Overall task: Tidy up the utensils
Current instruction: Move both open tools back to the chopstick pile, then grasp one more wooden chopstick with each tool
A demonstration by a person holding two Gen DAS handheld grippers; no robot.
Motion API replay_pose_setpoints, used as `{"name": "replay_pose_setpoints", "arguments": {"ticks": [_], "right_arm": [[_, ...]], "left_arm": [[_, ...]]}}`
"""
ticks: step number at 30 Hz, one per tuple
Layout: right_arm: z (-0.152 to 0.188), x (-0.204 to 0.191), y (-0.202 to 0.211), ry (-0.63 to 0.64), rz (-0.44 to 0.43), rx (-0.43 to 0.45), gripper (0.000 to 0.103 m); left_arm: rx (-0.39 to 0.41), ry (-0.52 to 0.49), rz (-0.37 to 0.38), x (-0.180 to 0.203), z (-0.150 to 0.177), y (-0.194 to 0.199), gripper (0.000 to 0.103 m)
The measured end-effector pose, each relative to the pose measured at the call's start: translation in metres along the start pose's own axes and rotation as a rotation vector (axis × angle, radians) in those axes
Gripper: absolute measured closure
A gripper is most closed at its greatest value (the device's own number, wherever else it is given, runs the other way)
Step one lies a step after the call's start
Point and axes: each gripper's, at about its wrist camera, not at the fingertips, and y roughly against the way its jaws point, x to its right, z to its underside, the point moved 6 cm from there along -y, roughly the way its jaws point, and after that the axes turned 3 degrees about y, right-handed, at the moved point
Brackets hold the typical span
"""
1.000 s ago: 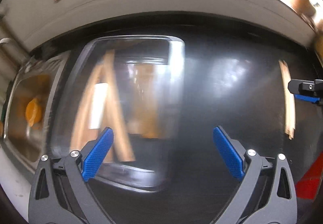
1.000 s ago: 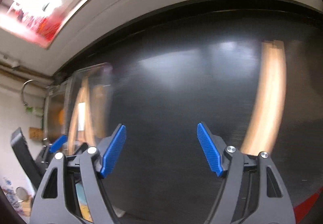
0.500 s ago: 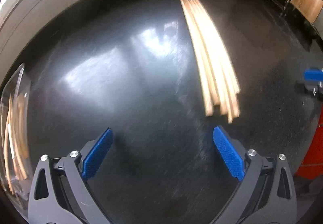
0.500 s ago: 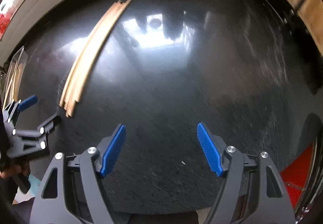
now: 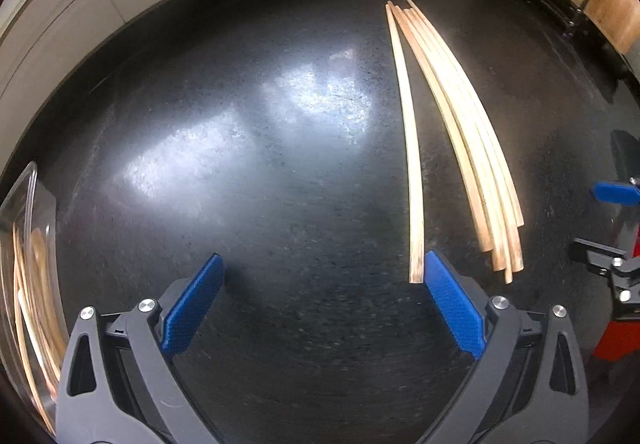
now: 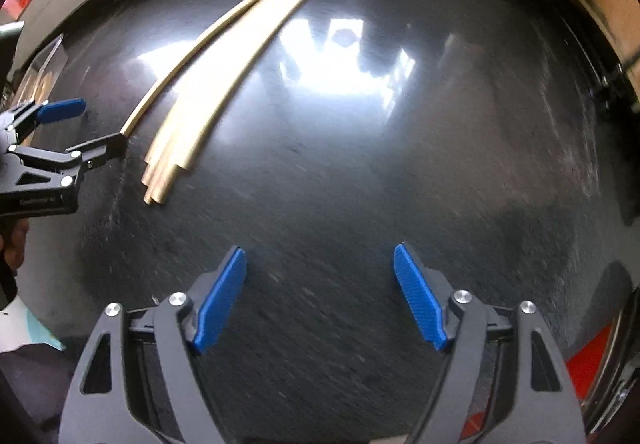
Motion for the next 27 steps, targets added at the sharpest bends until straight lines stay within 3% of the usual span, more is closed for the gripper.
{"name": "replay_pose_setpoints", "arguments": {"ticks": [11, 15, 18, 22, 25, 27], "right_arm": [[-0.043, -0.044, -0.010, -0.057, 0.019, 0.038, 0.020], [-0.054, -0.026, -0.012, -0.146, 0.063, 0.038, 0.020], [-0.053, 0.014, -0.009, -0.267, 0.072, 0.033, 0.019], [-0.079, 0.037, -0.013, -0.260, 0.074, 0.056, 0.019], [-0.100, 0.043, -0.014, -0.202, 0.058, 0.084, 0.031], [-0.112, 0.041, -0.011, -0.152, 0.041, 0.099, 0.058]], "left_arm": [[0.006, -0.096, 0.055, -0.031, -0.022, -0.011, 0.006], [0.021, -0.115, 0.063, -0.028, -0.033, -0.017, 0.006], [0.032, -0.125, 0.067, -0.026, -0.051, -0.026, 0.006], [0.051, -0.140, 0.073, -0.014, -0.081, -0.038, 0.006], [0.066, -0.150, 0.079, -0.005, -0.097, -0.043, 0.006], [0.076, -0.149, 0.079, 0.000, -0.100, -0.041, 0.013]]}}
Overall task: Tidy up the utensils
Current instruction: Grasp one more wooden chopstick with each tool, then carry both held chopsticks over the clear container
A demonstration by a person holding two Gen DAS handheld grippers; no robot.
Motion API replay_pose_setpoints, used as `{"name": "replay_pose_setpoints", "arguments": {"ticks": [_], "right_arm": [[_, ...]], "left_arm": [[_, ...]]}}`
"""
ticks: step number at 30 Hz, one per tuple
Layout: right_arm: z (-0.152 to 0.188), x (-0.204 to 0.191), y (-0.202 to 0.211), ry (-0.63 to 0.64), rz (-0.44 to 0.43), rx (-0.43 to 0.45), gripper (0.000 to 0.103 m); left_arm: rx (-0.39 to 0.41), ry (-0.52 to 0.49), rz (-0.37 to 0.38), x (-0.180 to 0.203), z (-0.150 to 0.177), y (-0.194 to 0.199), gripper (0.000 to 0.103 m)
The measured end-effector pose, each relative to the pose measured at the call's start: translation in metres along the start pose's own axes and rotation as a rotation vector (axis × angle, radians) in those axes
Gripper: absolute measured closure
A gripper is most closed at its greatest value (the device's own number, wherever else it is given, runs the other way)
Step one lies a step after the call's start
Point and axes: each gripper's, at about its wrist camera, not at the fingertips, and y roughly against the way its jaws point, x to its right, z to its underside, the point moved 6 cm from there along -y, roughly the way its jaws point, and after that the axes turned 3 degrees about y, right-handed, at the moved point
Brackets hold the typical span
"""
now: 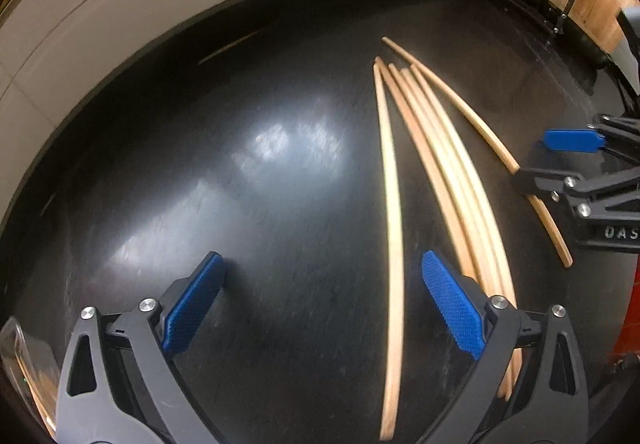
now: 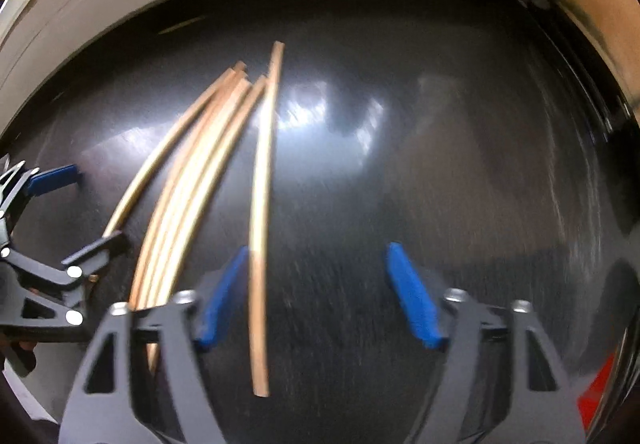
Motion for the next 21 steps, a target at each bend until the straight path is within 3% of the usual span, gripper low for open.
{"name": "replay_pose_setpoints", "arguments": {"ticks": [1, 2, 3, 4, 7, 13, 21], "right_arm": [[-0.003, -0.002, 0.001, 0.013, -0.007, 0.001, 0.067], [-0.007, -0.004, 0.002, 0.033, -0.021, 0.001, 0.083], [-0.007, -0.009, 0.002, 0.048, -0.035, -0.002, 0.090], [-0.007, -0.012, 0.002, 0.063, -0.048, -0.004, 0.094], [-0.008, -0.020, 0.004, 0.099, -0.047, -0.006, 0.095], [-0.004, -0.015, 0.007, 0.079, -0.067, -0.007, 0.096], [0.020, 0.008, 0.054, 0.066, -0.059, 0.037, 0.096]], "left_arm": [[0.009, 0.003, -0.002, 0.002, -0.002, 0.003, 0.023], [0.015, 0.002, -0.004, 0.007, -0.002, 0.008, 0.029], [0.020, 0.003, -0.005, 0.011, -0.001, 0.009, 0.044], [0.027, 0.001, -0.010, 0.015, -0.003, 0.011, 0.062], [0.013, 0.000, -0.024, 0.027, -0.008, 0.010, 0.096], [-0.012, 0.062, -0.058, 0.030, -0.005, 0.014, 0.097], [0.000, 0.209, -0.132, 0.019, 0.017, 0.082, 0.097]]}}
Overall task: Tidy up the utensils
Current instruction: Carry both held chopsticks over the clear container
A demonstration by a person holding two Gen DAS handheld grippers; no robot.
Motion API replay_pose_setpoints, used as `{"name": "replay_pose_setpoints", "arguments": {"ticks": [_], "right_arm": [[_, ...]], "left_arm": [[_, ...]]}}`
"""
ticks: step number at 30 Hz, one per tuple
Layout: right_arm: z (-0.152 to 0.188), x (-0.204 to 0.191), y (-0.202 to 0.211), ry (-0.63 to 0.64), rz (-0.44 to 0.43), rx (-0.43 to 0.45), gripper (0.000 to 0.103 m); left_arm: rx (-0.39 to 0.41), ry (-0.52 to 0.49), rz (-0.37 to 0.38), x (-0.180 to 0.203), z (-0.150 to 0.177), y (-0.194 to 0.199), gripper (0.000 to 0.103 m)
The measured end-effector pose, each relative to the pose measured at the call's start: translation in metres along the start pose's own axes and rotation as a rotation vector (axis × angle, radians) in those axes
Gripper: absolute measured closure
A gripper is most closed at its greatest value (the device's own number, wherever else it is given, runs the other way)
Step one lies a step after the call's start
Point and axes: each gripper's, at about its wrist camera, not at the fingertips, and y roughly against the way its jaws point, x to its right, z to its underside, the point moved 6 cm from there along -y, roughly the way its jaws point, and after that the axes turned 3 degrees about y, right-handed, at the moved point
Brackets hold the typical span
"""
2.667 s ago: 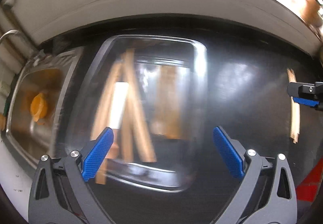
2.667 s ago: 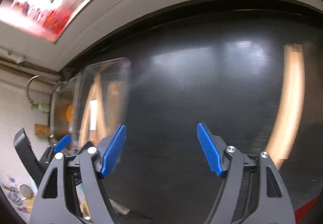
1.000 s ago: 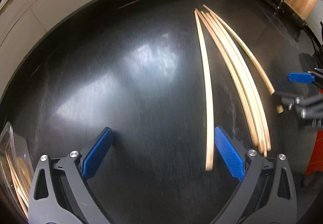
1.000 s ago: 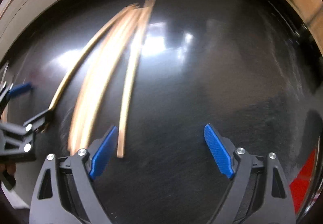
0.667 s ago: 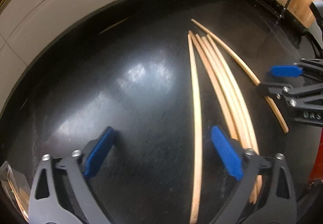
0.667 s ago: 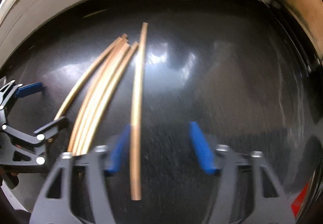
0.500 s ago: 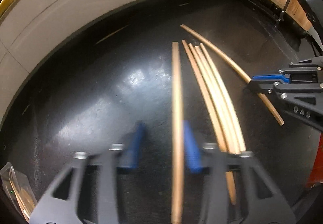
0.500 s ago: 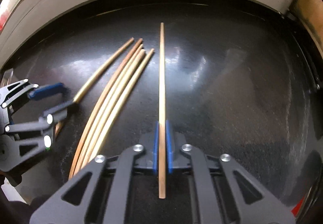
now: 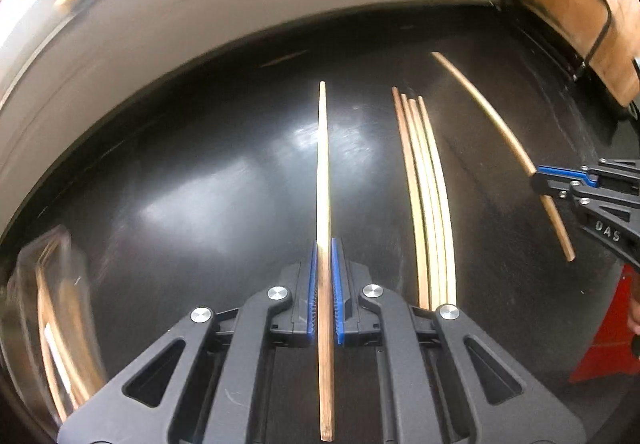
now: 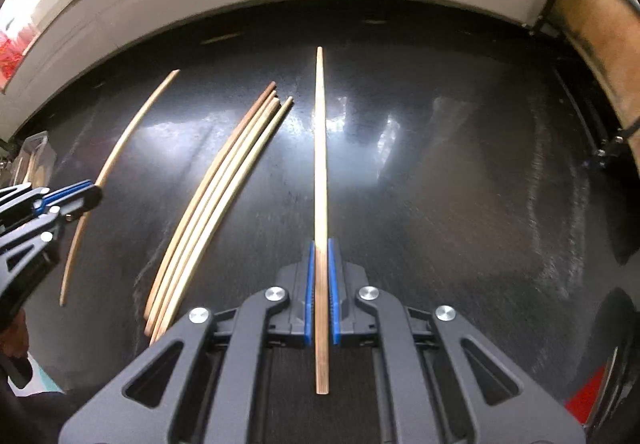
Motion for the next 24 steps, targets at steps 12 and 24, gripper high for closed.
{"name": "replay_pose_setpoints", "arguments": {"ticks": [12, 24], "right_arm": [[0.021, -0.049, 0.056, 0.061, -0.102, 0.033, 0.096], [0.006, -0.214, 0.070, 0.231, -0.312, 0.004, 0.096]], "left_arm": [[-0.023, 0.215, -0.083, -0.066, 0.070, 0.073, 0.097], [-0.014, 0.433, -0.175, -0.195, 0.136, 0.124, 0.097]]}}
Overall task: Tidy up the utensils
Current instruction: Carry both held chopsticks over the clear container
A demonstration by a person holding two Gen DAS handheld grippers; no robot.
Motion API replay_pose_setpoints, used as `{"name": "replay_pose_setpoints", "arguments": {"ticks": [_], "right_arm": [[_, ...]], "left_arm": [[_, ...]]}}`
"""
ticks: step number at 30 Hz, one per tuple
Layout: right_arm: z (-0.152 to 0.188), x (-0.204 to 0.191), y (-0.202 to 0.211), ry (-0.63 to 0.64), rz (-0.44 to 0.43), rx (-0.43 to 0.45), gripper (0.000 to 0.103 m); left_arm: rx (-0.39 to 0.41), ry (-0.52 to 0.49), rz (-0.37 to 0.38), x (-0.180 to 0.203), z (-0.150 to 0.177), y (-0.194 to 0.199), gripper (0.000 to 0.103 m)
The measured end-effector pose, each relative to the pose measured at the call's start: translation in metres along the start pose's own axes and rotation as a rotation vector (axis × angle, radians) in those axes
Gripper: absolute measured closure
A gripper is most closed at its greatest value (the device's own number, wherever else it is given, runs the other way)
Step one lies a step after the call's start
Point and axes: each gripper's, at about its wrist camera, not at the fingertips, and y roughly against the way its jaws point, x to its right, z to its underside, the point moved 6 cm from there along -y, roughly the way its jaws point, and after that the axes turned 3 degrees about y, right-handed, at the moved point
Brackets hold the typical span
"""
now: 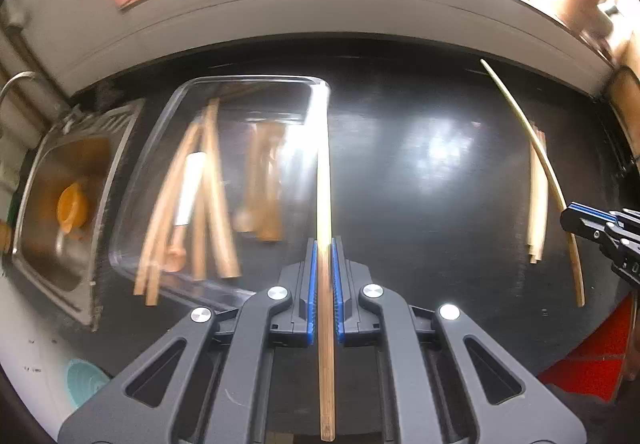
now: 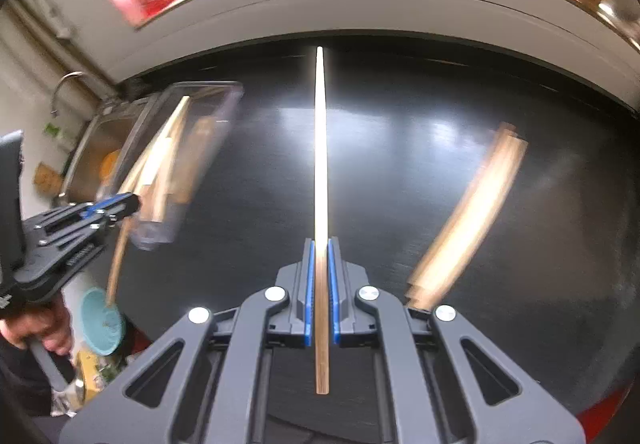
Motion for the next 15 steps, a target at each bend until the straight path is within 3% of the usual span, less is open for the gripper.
{"name": "replay_pose_setpoints", "arguments": {"ticks": [6, 15], "right_arm": [[-0.041, -0.095, -0.026, 0.044, -0.105, -0.019, 0.096], [-0.076, -0.169, -0.064, -0.010, -0.198, -0.076, 0.096]], "left_arm": [[0.000, 0.054, -0.039, -0.069, -0.005, 0.001, 0.096], [-0.015, 0.066, -0.058, -0.126, -0.023, -0.014, 0.096]]}}
